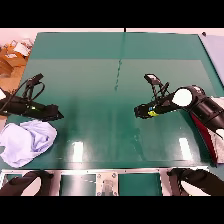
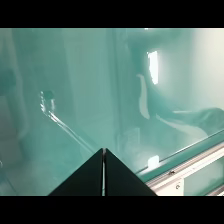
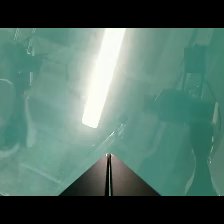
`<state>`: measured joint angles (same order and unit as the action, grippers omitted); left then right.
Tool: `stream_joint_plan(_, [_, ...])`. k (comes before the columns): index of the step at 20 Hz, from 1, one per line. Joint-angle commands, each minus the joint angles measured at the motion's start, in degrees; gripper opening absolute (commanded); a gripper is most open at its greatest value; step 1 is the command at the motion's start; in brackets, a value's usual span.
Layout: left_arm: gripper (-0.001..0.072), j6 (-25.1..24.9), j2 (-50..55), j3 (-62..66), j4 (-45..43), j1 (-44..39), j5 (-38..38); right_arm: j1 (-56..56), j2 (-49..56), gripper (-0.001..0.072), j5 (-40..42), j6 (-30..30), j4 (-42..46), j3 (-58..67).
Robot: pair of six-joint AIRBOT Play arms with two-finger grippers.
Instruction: Fold the shirts.
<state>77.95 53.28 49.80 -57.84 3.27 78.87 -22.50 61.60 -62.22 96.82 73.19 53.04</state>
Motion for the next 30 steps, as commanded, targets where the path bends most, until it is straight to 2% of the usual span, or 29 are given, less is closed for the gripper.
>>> stream_joint_plan(1, [0.0026,0.3,0.0,-0.1,-4.3,0.0,-1.5,-0.2,0.0,0.0015,0.1,0.0,-0.1,0.0])
stream_joint_plan(2, [0.0029,1.9,0.0,-0.1,-8.3,0.0,-1.9,-0.2,0.0,0.0015,0.1,0.0,-0.1,0.0])
stream_joint_plan(3, [0.0317,4.8,0.0,-0.1,-14.6,0.0,-1.9,-0.2,0.0,0.0015,0.1,0.0,-0.1,0.0])
stream_joint_plan(4, [0.072,8.7,0.0,-0.1,-22.2,0.0,-1.8,-0.2,0.0,0.0015,0.1,0.0,-0.1,0.0])
stream_joint_plan(7, [0.071,20.7,0.0,-2.2,-48.6,0.4,-1.6,-0.2,0.0,0.0015,0.1,0.0,-0.1,0.0])
stream_joint_plan(8, [0.071,23.1,0.1,-4.0,-52.6,1.6,-1.6,-0.2,0.0,0.0015,0.1,0.0,-0.1,0.0])
stream_joint_plan(11, [0.0709,28.2,0.2,-11.6,-50.3,9.9,-7.6,-0.2,0.0,0.0015,0.1,0.0,-0.1,0.0])
stream_joint_plan(15, [0.0707,28.1,2.8,-20.0,-41.1,16.1,-17.0,-0.2,0.0,0.0015,0.1,0.0,-0.1,0.0])
stream_joint_plan(16, [0.0625,28.0,3.3,-20.7,-39.4,16.1,-18.5,-0.2,0.0,0.0015,0.1,0.0,-0.1,0.0])
stream_joint_plan(17, [0.0379,28.0,3.9,-20.8,-38.2,16.1,-19.6,-0.2,0.0,0.0015,0.1,0.0,-0.1,0.0])
stream_joint_plan(18, [0.0054,27.8,4.1,-20.6,-38.0,16.1,-20.0,-0.2,0.0,0.0015,0.1,0.0,-0.1,0.0])
stream_joint_plan(19, [0.0024,26.1,4.1,-19.9,-37.3,16.1,-19.7,-0.2,0.0,0.0015,0.1,0.0,-0.1,0.0])
stream_joint_plan(22, [0.0023,19.7,4.0,-12.5,-29.5,15.7,-12.8,-0.2,0.0,0.0015,0.1,0.0,-0.1,0.0])
stream_joint_plan(24, [0.0022,17.0,2.6,-3.9,-22.8,11.6,-7.0,-0.2,0.0,0.0015,0.1,0.0,-0.1,0.0])
stream_joint_plan(27, [0.0021,16.8,1.0,11.2,-17.3,-3.2,-6.0,-0.2,0.0,0.0015,1.6,0.5,-1.1,0.0])
stream_joint_plan(30, [0.0021,18.3,1.0,21.6,-17.3,-19.5,-12.7,-0.2,0.0,0.0015,1.8,0.5,-3.1,0.0])
